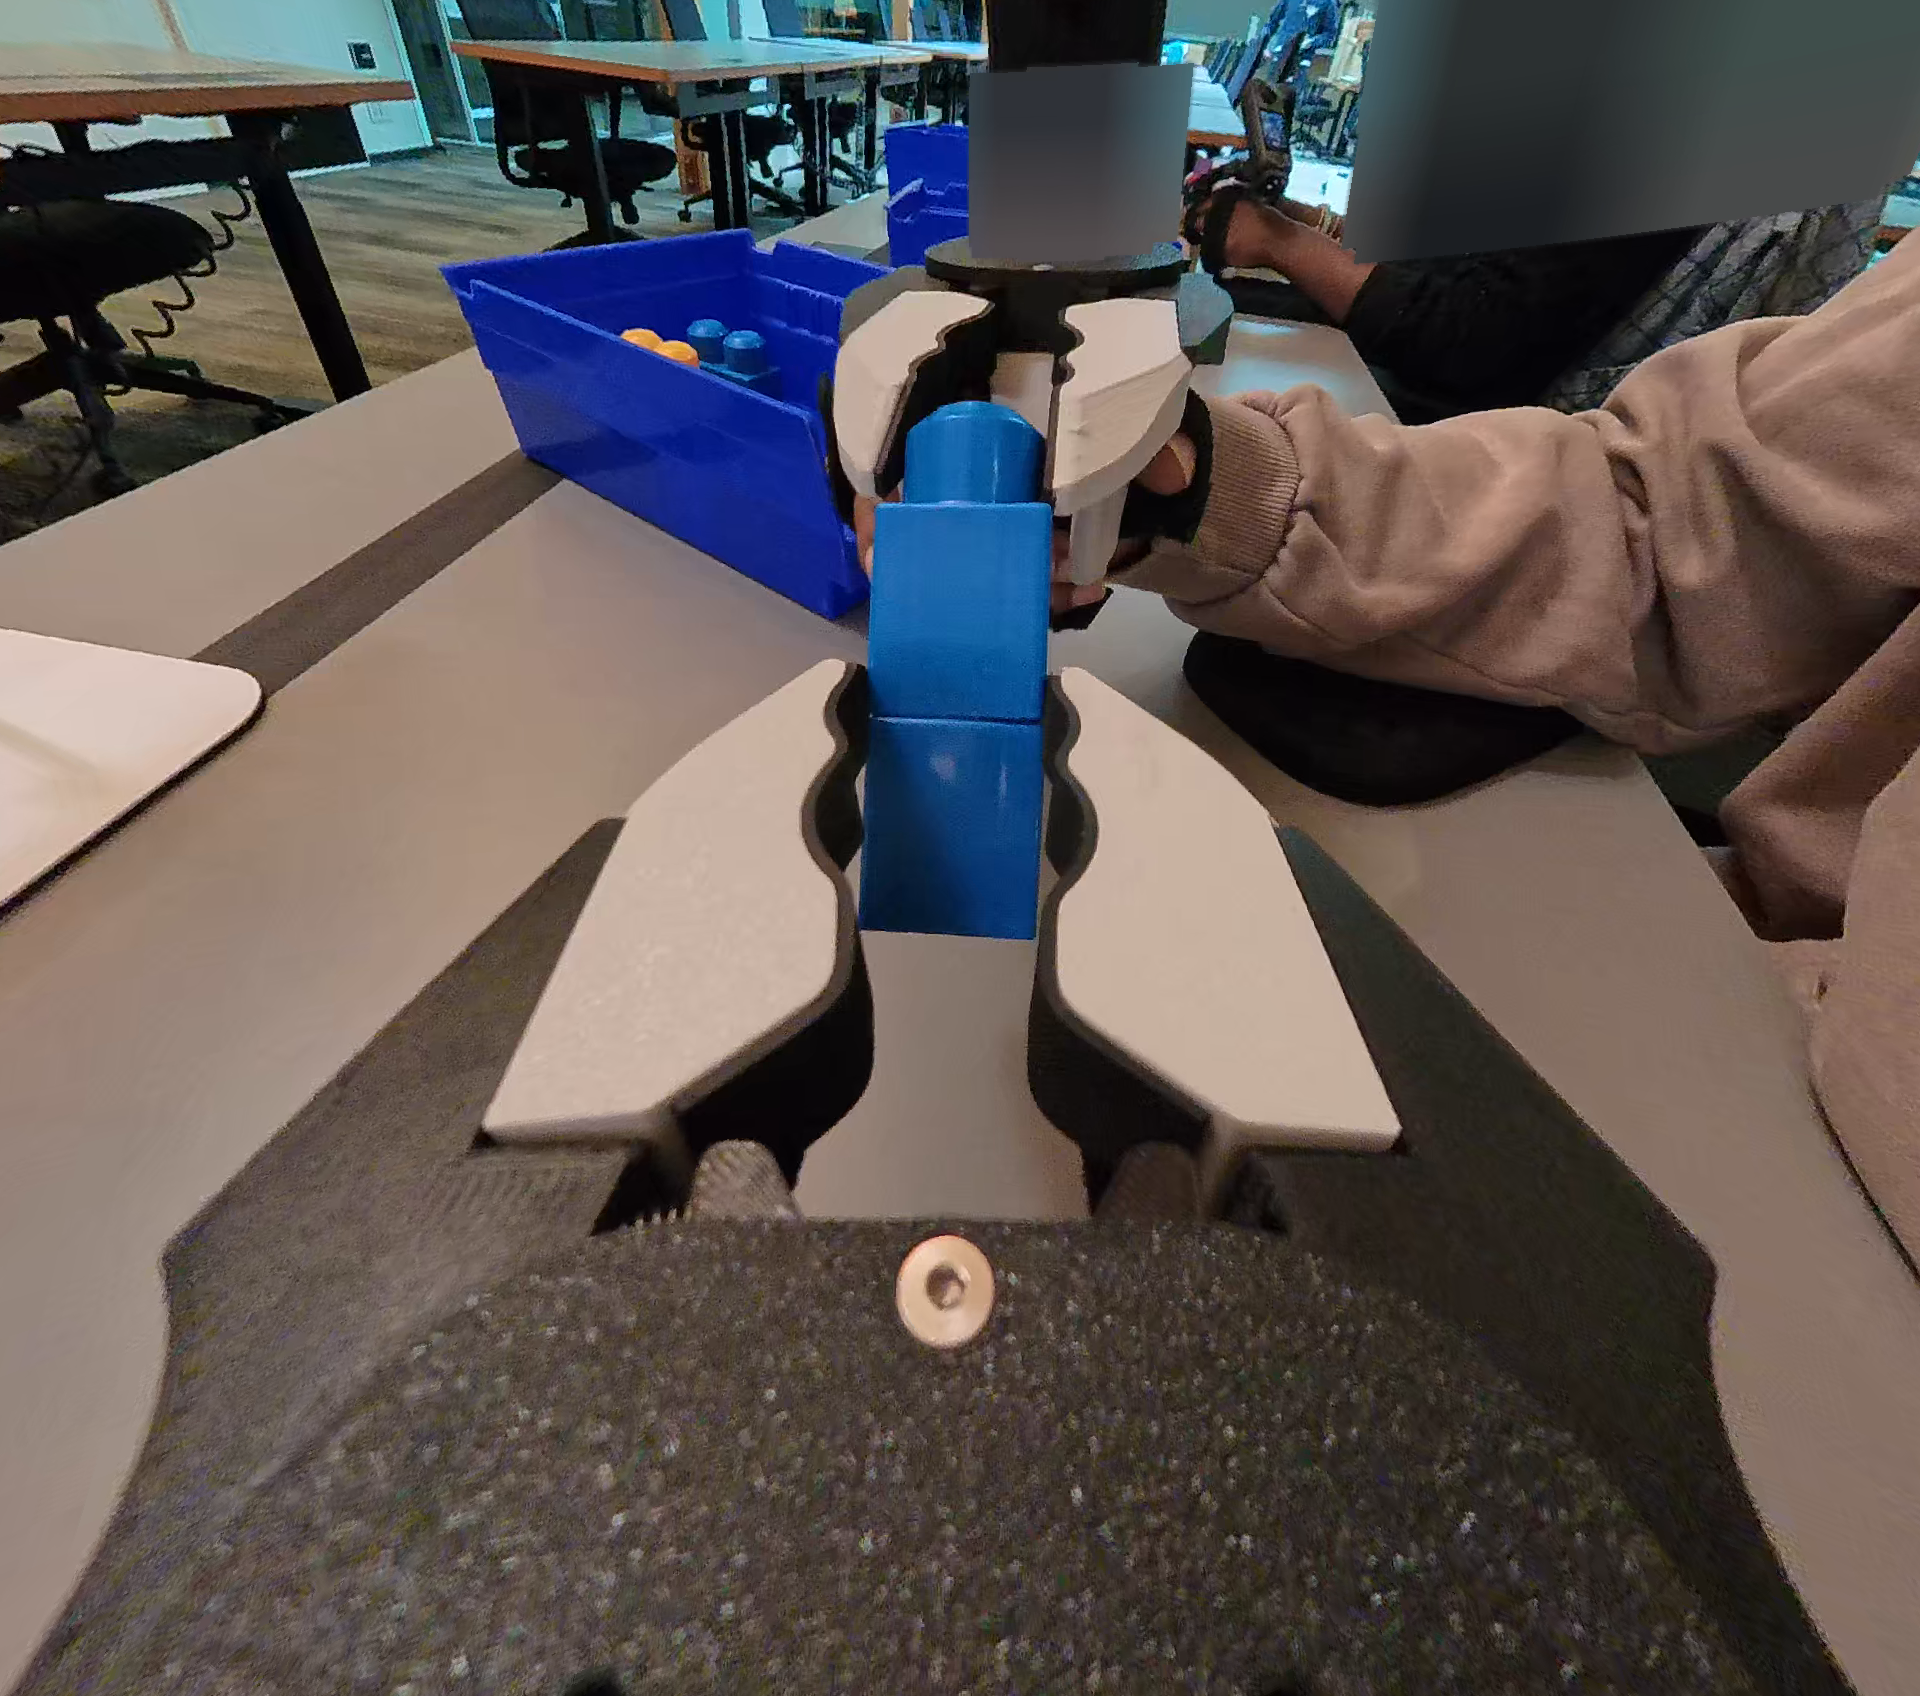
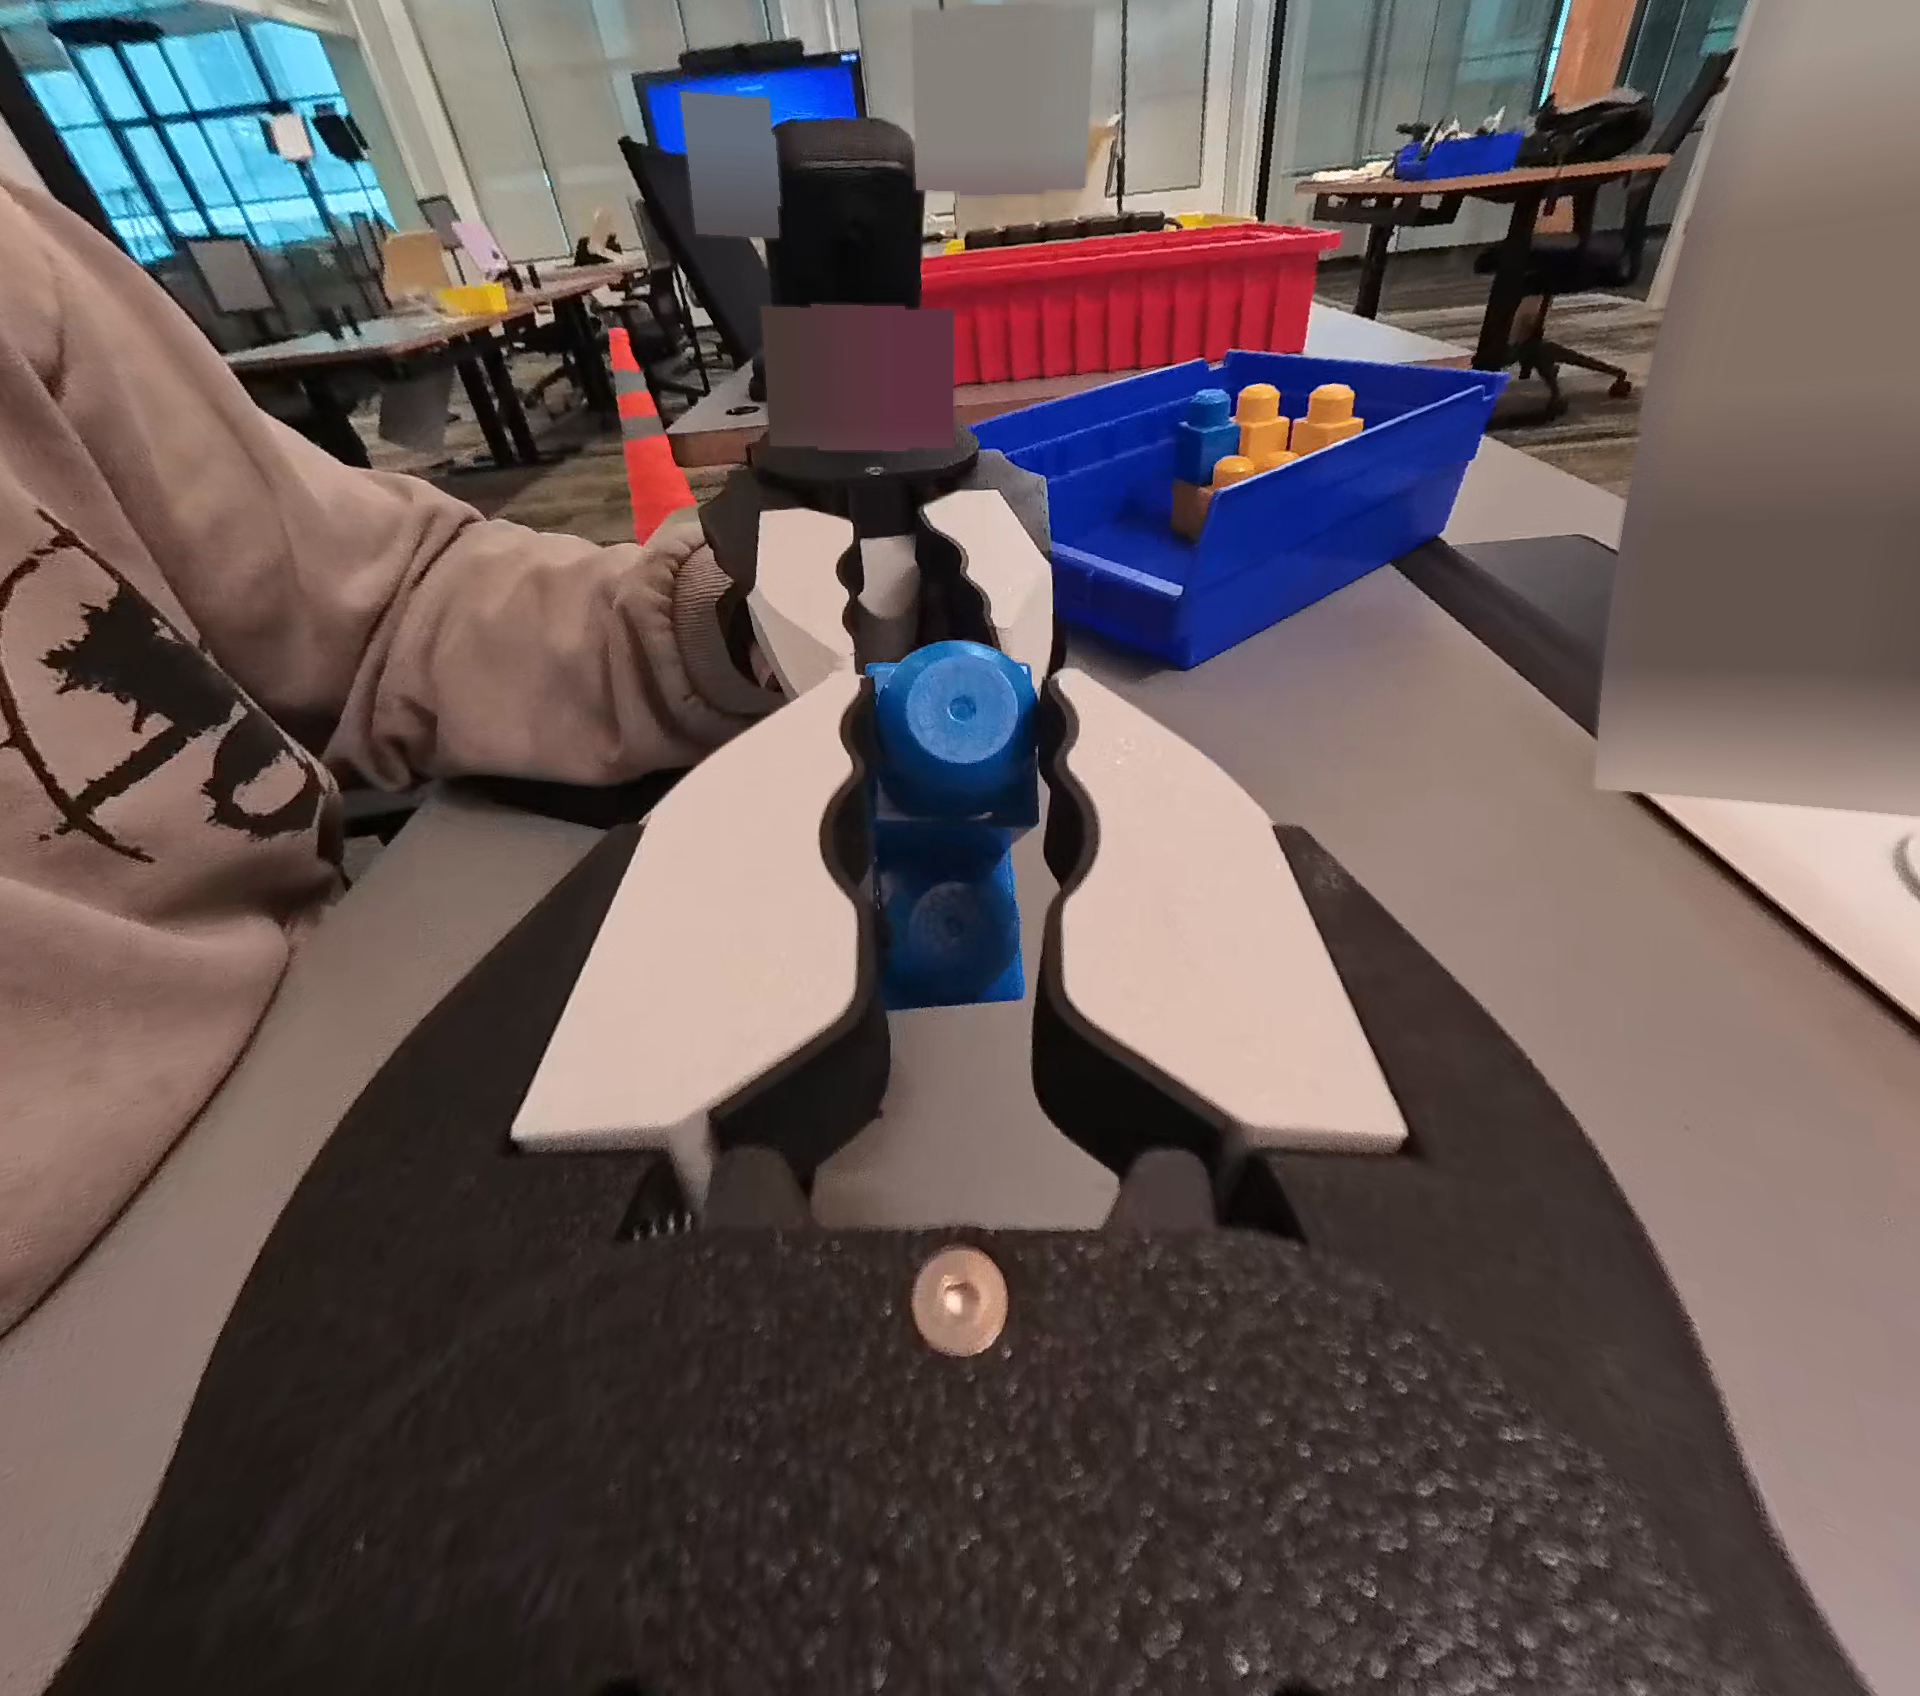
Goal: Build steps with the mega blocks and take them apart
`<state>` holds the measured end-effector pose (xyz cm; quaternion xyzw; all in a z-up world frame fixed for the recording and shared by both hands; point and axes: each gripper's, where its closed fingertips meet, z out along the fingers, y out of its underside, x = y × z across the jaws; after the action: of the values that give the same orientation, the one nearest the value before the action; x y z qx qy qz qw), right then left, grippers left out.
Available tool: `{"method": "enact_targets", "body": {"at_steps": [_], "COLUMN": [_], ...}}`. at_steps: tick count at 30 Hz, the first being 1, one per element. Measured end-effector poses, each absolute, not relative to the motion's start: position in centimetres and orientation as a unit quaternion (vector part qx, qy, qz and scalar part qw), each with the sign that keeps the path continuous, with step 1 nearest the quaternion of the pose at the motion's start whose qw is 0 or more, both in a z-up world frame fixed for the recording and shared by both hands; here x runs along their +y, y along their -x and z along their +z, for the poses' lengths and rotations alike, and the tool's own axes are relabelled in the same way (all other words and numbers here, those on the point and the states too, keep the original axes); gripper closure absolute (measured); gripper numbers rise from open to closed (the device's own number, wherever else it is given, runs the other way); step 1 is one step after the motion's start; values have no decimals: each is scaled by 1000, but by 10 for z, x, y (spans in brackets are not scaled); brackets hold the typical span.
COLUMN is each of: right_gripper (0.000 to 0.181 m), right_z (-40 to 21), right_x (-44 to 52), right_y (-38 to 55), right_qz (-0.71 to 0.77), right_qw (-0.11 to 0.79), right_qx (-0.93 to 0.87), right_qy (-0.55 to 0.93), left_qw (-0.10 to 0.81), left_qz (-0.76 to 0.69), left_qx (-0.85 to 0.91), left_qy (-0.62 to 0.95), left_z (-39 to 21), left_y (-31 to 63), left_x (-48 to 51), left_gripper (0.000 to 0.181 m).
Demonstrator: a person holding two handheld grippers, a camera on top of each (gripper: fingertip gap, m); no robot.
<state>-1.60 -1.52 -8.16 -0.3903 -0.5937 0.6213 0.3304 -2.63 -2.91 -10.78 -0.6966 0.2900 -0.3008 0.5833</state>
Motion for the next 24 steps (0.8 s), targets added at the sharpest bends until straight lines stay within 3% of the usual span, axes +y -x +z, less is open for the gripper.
{"method": "enact_targets", "body": {"at_steps": [4,7,9,16,18,24], "right_gripper": [152,152,152,152,153,152], "right_z": [-78,-75,-70,-63,-35,-13], "right_x": [-16,-19,-20,-23,-12,23], "right_y": [16,15,13,7,-6,-30], "right_qz": [629,643,656,660,711,680], "right_qw": [334,329,328,329,337,407], "right_qx": [-588,-580,-571,-578,-522,-505], "right_qy": [384,375,368,349,331,343], "left_qw": [592,580,561,543,525,556], "left_qz": [-301,-296,-292,-308,-290,-279], "left_qx": [294,309,327,343,355,316], "left_qy": [688,693,702,702,717,716], "left_z": [-107,-115,-125,-125,-140,-132], "left_y": [24,19,14,15,18,34], "left_x": [-30,-30,-33,-39,-38,-27], "left_gripper": [149,135,144,144,144,144]}}
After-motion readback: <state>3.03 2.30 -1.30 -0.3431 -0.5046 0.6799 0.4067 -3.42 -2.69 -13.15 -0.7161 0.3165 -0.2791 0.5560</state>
